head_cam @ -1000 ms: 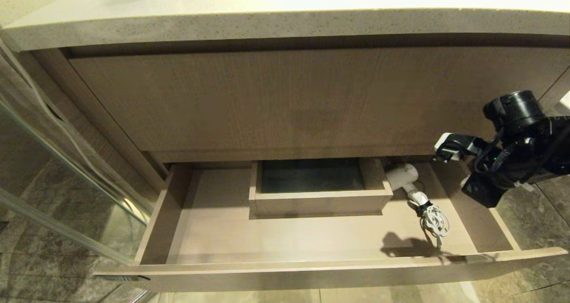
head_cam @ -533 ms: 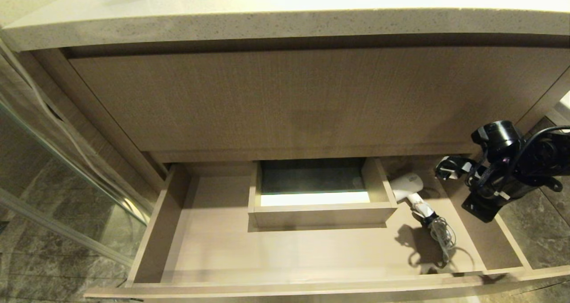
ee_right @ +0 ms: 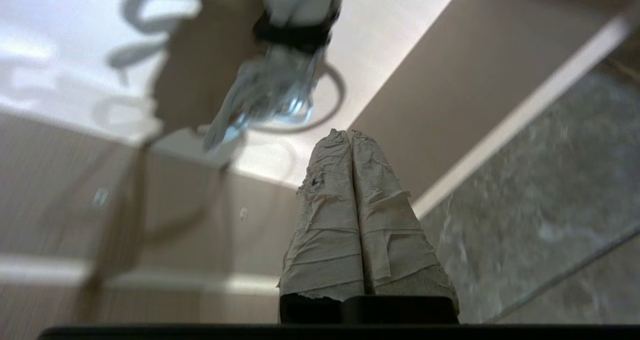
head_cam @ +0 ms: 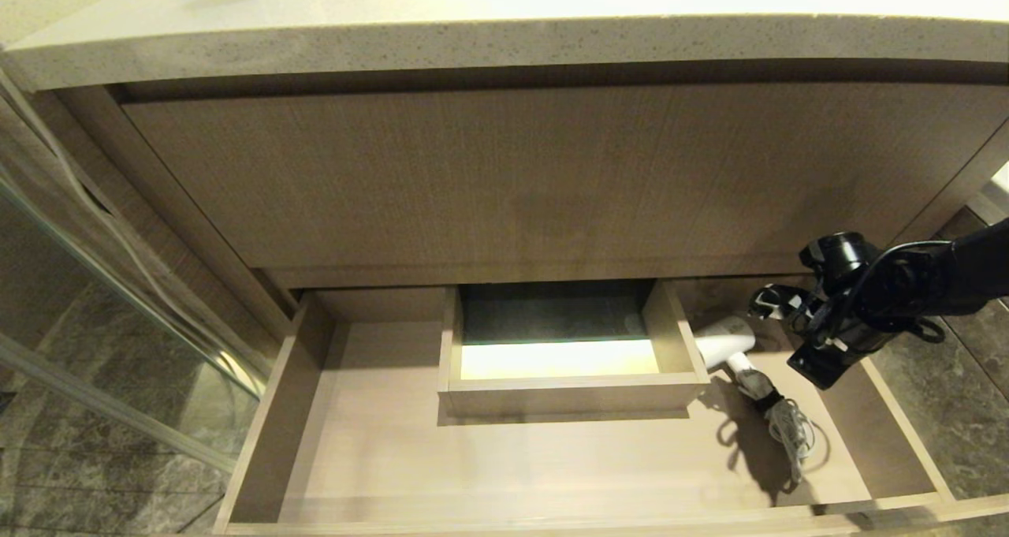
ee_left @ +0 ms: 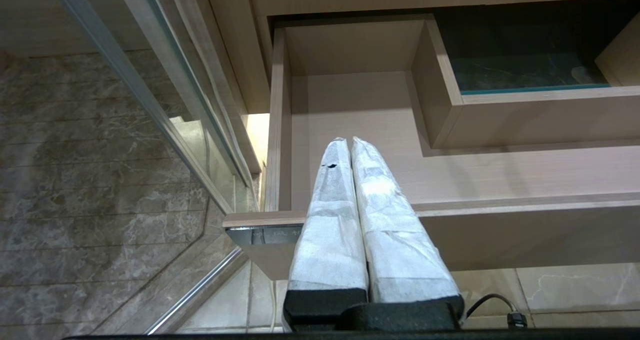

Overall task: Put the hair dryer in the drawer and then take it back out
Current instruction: Take the hairdryer out

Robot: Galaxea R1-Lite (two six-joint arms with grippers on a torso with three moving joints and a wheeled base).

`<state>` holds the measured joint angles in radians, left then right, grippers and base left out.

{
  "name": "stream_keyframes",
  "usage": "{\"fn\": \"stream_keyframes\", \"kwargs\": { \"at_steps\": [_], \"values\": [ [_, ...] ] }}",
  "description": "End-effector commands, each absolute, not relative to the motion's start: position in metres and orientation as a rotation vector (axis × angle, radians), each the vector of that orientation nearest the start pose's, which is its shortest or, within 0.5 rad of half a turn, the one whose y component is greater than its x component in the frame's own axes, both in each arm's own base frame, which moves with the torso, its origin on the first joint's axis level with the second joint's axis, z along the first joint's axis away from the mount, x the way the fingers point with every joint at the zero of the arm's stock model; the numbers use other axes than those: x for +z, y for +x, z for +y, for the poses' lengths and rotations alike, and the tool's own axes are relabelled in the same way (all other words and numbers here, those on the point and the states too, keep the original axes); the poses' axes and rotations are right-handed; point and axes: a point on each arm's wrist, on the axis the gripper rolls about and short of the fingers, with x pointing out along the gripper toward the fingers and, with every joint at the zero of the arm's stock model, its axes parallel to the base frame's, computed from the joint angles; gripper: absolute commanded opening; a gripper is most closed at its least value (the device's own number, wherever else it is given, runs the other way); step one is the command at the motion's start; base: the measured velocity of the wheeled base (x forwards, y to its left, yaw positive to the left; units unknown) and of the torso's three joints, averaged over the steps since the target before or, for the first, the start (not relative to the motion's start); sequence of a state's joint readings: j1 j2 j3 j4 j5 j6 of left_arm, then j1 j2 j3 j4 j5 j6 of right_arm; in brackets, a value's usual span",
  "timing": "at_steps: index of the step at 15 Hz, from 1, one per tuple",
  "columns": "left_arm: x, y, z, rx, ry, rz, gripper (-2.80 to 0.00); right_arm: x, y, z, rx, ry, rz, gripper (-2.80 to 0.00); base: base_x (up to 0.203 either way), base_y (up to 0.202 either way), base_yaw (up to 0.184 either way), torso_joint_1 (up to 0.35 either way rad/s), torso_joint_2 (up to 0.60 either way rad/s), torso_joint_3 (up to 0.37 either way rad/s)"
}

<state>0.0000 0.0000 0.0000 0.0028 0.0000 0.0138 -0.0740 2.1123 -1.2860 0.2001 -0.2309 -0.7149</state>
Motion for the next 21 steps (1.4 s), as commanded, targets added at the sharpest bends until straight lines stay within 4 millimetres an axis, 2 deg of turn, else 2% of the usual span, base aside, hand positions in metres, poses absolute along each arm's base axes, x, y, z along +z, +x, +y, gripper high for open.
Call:
{"fn": "stream_keyframes", "kwargs": {
  "at_steps": [1,3,4,7,15,21],
  "values": [
    [0.075,-0.023,0.0,0.0,0.014,0.003,-2.8,0.072,0.393,-0.034,0.114,-0.726,1.119,-2.8,0.0,0.0,0.0,0.0,0.0,0.0],
    [0.075,-0.023,0.0,0.0,0.014,0.003,-2.8,0.066,0.395,-0.034,0.114,-0.726,1.117,-2.8,0.0,0.0,0.0,0.0,0.0,0.0],
    [0.075,-0.023,0.0,0.0,0.014,0.003,-2.8,0.065,0.396,-0.035,0.114,-0.727,1.12,0.0,0.0,0.0,0.0,0.0,0.0,0.0],
    [0.075,-0.023,0.0,0.0,0.014,0.003,-2.8,0.053,0.4,-0.035,0.103,-0.696,1.139,0.0,0.0,0.0,0.0,0.0,0.0,0.0],
    [0.075,-0.023,0.0,0.0,0.014,0.003,-2.8,0.024,0.432,-0.037,0.037,-0.59,1.133,0.0,0.0,0.0,0.0,0.0,0.0,0.0],
    [0.075,-0.023,0.0,0.0,0.014,0.003,-2.8,0.01,0.445,-0.037,0.023,-0.562,1.128,0.0,0.0,0.0,0.0,0.0,0.0,0.0]
  ]
}}
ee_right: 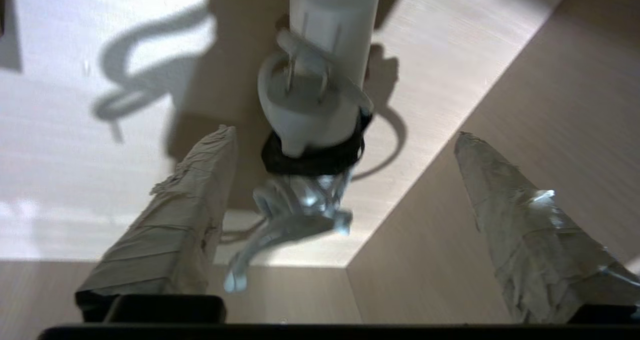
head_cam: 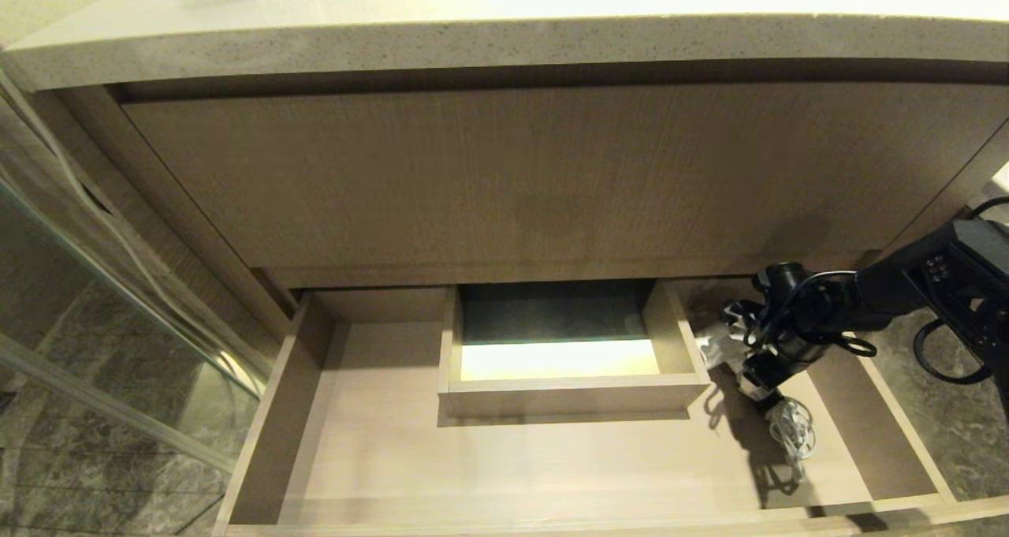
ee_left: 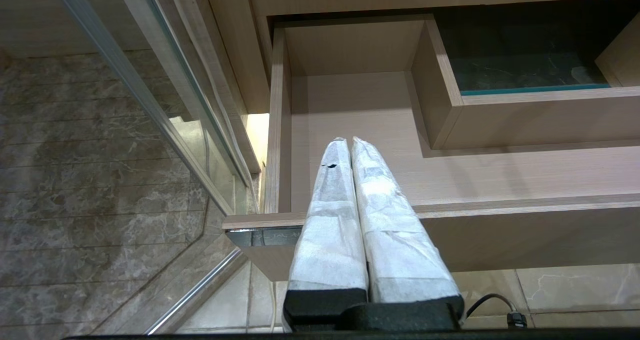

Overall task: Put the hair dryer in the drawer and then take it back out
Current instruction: Take the hairdryer out

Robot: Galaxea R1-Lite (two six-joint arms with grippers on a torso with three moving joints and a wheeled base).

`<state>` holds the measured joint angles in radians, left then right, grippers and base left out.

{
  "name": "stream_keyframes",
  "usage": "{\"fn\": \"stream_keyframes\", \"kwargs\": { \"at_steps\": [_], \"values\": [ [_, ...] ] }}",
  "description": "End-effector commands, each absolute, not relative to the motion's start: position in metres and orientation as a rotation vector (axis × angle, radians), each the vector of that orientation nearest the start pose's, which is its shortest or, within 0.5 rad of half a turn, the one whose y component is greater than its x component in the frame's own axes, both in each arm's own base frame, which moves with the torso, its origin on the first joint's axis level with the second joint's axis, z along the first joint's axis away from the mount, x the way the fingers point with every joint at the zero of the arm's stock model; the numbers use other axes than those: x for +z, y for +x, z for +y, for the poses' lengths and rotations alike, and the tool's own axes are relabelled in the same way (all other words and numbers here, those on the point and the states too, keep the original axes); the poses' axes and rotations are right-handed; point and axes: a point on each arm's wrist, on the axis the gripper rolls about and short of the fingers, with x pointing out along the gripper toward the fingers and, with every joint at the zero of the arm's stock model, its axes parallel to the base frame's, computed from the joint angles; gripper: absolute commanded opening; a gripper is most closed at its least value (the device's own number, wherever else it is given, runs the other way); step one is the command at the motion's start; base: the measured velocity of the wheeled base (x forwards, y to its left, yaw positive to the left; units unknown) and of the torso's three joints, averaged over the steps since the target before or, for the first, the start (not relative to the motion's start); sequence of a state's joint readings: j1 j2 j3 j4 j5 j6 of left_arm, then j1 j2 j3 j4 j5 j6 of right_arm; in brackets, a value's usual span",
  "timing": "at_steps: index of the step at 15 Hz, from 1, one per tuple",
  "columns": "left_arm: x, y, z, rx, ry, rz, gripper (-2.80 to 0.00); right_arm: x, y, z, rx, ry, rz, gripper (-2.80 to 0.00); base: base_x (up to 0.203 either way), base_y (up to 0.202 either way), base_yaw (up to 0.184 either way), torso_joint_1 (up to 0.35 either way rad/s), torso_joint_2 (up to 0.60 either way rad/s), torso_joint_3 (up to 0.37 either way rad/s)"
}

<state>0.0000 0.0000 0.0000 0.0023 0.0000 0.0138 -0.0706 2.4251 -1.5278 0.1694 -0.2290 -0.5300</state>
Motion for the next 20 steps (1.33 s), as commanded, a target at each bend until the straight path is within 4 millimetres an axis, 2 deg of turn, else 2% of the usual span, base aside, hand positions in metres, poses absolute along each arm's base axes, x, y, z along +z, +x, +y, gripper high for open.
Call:
{"fn": "stream_keyframes", "kwargs": {
  "at_steps": [1,15,20],
  "values": [
    [0.075,-0.023,0.0,0.0,0.014,0.003,-2.8,0.009,0.447,-0.037,0.023,-0.561,1.125,0.0,0.0,0.0,0.0,0.0,0.0,0.0],
    [0.075,-0.023,0.0,0.0,0.014,0.003,-2.8,-0.031,0.469,-0.034,0.011,-0.526,1.132,0.0,0.0,0.0,0.0,0.0,0.0,0.0],
    [0.075,-0.023,0.0,0.0,0.014,0.003,-2.8,-0.037,0.473,-0.034,0.011,-0.525,1.129,0.0,0.0,0.0,0.0,0.0,0.0,0.0]
  ]
}}
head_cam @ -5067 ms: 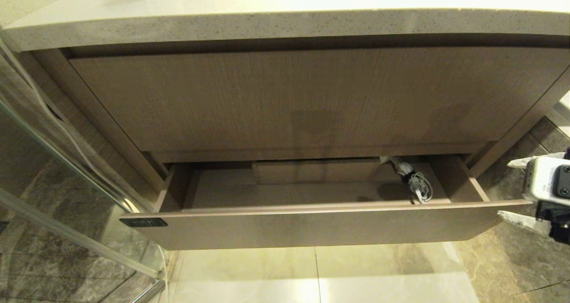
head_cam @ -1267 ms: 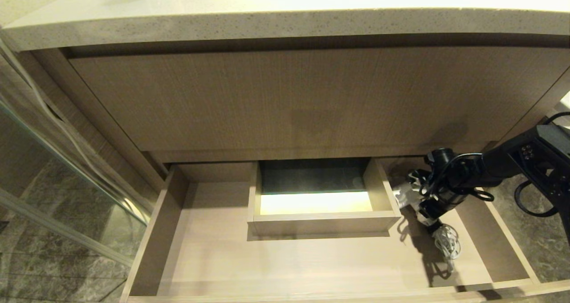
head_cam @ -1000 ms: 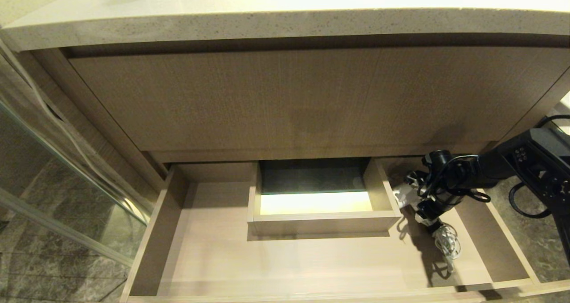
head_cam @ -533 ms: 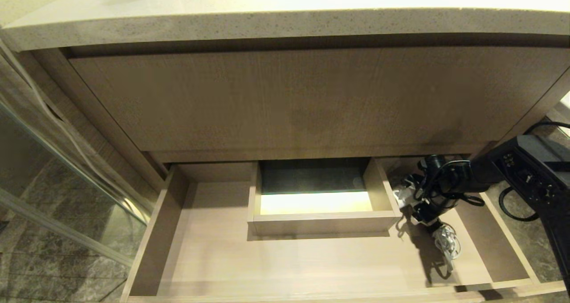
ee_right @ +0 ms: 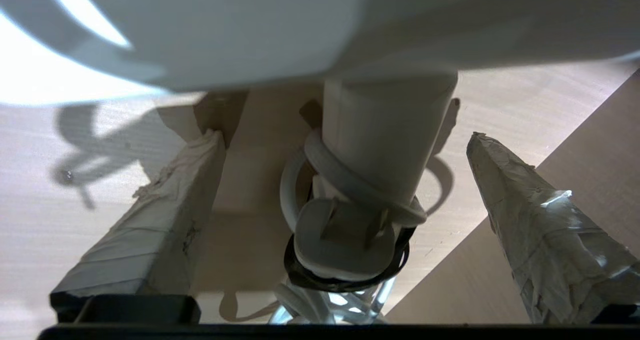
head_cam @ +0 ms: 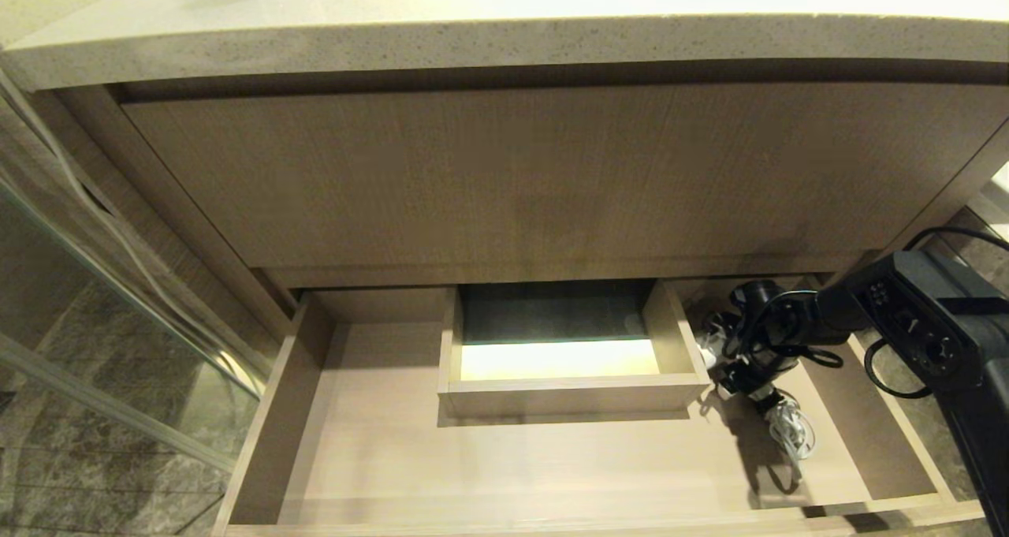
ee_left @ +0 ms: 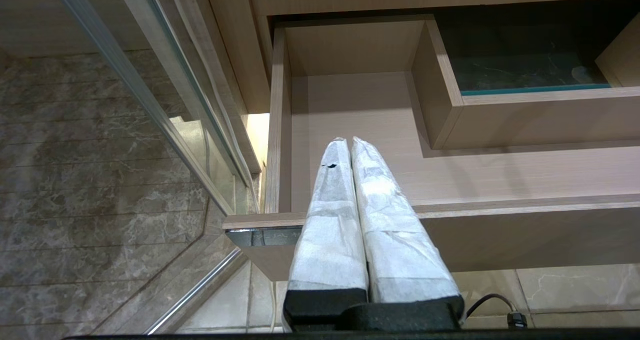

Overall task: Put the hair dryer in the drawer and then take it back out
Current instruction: Take the hairdryer out

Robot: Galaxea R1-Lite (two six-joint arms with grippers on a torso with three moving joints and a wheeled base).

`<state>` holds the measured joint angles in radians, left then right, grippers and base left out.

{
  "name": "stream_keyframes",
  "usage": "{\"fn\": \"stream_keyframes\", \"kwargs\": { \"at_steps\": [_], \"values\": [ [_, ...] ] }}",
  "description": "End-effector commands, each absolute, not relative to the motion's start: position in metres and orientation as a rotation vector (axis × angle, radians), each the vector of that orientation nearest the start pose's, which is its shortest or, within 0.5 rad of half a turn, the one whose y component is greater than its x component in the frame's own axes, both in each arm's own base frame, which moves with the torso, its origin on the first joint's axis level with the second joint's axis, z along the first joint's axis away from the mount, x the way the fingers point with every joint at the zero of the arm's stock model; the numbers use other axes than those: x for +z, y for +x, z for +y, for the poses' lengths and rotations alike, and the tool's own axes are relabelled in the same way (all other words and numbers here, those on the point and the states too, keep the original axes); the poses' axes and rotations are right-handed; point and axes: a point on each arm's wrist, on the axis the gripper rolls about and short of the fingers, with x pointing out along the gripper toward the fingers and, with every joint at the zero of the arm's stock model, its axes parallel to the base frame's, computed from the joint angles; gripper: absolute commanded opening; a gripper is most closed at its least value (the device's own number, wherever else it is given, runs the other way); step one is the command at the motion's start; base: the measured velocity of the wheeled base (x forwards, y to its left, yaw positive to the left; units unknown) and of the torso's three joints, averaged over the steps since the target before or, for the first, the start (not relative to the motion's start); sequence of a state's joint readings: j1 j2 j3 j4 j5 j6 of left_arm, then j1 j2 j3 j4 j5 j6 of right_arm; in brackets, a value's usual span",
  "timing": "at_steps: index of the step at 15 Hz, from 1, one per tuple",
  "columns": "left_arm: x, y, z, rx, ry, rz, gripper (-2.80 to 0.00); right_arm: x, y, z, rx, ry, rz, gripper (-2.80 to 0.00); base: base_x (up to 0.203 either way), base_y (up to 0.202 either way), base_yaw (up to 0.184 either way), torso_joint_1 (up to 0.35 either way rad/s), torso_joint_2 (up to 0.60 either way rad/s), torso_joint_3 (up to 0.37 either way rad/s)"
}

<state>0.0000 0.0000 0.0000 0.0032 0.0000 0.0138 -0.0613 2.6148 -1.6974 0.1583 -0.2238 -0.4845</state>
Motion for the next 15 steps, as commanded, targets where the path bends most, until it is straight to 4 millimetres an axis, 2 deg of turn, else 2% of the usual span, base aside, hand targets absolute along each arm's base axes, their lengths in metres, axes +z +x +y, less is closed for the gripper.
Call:
{"fn": "stream_keyframes", "kwargs": {
  "at_steps": [1,6,7,15],
  "values": [
    [0.0752,-0.0228,0.0,0.0,0.014,0.003,-2.8,-0.0376,0.473,-0.0341,0.012,-0.525,1.131,0.0,0.0,0.0,0.0,0.0,0.0,0.0],
    [0.0752,-0.0228,0.0,0.0,0.014,0.003,-2.8,-0.0416,0.4735,-0.034,0.02,-0.522,1.135,0.0,0.0,0.0,0.0,0.0,0.0,0.0],
    [0.0752,-0.0228,0.0,0.0,0.014,0.003,-2.8,-0.0418,0.4735,-0.0339,0.024,-0.52,1.134,-2.8,0.0,0.0,0.0,0.0,0.0,0.0],
    [0.0752,-0.0228,0.0,0.0,0.014,0.003,-2.8,-0.0341,0.4743,-0.0339,0.019,-0.519,1.118,-2.8,0.0,0.0,0.0,0.0,0.0,0.0]
  ]
}}
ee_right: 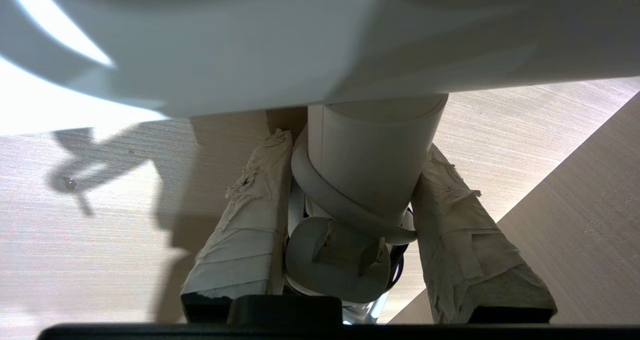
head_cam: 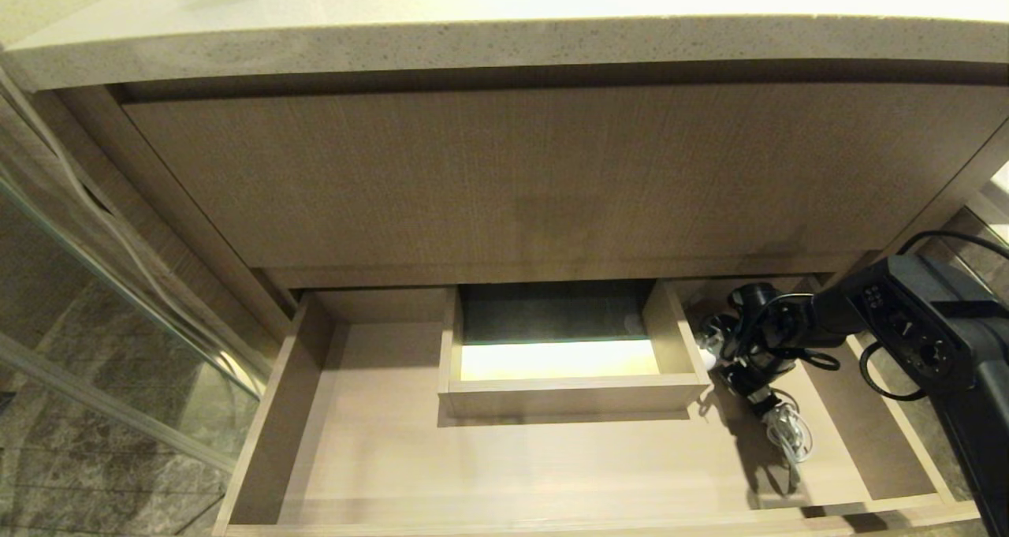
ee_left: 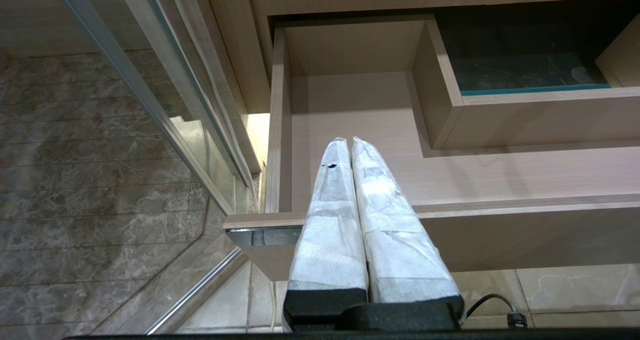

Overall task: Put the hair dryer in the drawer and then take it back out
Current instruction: Take the hairdryer out

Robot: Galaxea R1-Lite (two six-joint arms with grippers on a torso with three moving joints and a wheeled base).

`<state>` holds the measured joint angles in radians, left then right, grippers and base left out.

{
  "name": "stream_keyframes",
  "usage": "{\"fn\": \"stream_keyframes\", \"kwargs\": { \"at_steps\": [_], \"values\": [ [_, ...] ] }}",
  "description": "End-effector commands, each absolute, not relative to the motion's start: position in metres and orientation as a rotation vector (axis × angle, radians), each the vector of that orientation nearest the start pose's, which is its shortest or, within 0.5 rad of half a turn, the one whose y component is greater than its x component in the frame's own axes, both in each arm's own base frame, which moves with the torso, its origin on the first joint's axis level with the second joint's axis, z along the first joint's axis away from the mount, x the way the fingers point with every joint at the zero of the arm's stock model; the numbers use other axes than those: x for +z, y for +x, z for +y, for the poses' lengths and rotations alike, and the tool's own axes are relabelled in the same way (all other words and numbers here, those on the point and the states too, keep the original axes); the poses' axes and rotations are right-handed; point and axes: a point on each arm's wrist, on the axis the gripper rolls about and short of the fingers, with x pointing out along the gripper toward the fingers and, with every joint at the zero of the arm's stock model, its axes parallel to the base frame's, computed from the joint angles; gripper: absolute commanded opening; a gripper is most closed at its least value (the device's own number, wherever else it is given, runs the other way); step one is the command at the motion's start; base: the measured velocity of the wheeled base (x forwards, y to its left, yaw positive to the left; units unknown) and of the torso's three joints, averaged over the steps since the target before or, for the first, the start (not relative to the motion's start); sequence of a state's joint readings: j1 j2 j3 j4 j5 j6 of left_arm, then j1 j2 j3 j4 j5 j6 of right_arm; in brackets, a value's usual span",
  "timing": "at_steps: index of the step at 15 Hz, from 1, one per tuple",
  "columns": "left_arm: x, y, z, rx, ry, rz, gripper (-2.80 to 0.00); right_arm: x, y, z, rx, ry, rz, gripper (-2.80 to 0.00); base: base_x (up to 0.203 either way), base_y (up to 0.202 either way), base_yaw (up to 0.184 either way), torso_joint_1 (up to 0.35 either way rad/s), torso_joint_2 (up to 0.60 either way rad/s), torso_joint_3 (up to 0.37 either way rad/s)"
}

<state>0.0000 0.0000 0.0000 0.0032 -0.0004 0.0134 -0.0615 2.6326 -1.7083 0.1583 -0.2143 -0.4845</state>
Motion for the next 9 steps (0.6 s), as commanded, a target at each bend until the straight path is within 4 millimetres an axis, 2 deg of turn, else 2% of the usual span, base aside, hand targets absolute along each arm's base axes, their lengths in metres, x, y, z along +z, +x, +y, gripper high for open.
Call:
{"fn": "stream_keyframes", "kwargs": {
  "at_steps": [1,9],
  "values": [
    [0.075,-0.023,0.0,0.0,0.014,0.003,-2.8,-0.031,0.474,-0.034,0.016,-0.518,1.112,-2.8,0.0,0.0,0.0,0.0,0.0,0.0],
    [0.075,-0.023,0.0,0.0,0.014,0.003,-2.8,0.026,0.454,-0.033,0.001,-0.523,1.057,-2.8,0.0,0.0,0.0,0.0,0.0,0.0]
  ]
}}
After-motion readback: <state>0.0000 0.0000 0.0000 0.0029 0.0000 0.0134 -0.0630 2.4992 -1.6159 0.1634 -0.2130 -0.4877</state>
